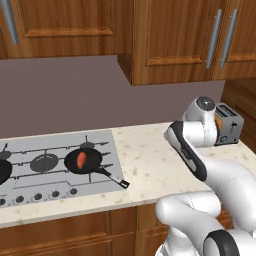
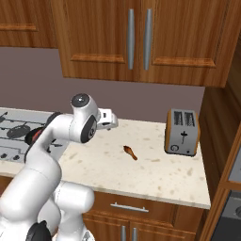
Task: Place both pans onto different burners. Then place the sweet potato and the chicken drumstick on different pans.
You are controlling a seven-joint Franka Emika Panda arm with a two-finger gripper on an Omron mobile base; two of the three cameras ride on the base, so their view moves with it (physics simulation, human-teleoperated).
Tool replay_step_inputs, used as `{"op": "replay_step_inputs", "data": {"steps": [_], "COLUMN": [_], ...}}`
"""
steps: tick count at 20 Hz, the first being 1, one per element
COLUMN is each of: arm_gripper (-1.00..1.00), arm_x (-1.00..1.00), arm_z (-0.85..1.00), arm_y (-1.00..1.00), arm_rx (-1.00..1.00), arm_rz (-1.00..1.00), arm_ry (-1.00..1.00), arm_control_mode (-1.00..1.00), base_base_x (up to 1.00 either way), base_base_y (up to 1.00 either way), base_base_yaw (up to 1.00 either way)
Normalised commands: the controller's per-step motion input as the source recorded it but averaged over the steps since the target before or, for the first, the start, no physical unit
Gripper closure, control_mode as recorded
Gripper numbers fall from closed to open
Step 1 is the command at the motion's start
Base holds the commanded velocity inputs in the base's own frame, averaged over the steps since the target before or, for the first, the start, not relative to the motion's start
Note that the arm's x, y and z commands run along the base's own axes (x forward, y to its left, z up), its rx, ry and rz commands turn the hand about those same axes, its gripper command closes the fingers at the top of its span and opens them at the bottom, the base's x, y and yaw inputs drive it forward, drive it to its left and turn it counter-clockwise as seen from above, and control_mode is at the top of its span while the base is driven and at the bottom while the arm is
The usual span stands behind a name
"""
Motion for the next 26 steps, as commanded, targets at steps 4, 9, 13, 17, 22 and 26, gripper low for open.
{"op": "replay_step_inputs", "data": {"steps": [4,9,13,17,22,26], "arm_gripper": [-1.00,-1.00,-1.00,-1.00,-1.00,-1.00], "arm_x": [0.24,0.20,0.20,0.19,0.15,0.12], "arm_z": [-0.22,-0.02,-0.08,-0.18,-0.22,-0.23], "arm_y": [-0.31,-0.25,-0.26,-0.25,-0.15,-0.17], "arm_rx": [0.00,0.00,0.00,-0.01,-0.04,-0.04], "arm_rz": [0.03,0.02,0.00,0.00,0.00,0.00], "arm_ry": [0.00,0.00,0.04,0.03,0.00,0.00], "arm_control_mode": [-1.00,-1.00,-1.00,-1.00,-1.00,-1.00], "base_base_x": [0.00,0.00,0.00,0.00,0.00,0.00], "base_base_y": [0.00,0.00,0.00,0.00,0.00,0.00], "base_base_yaw": [0.00,0.00,0.00,0.00,0.00,0.00]}}
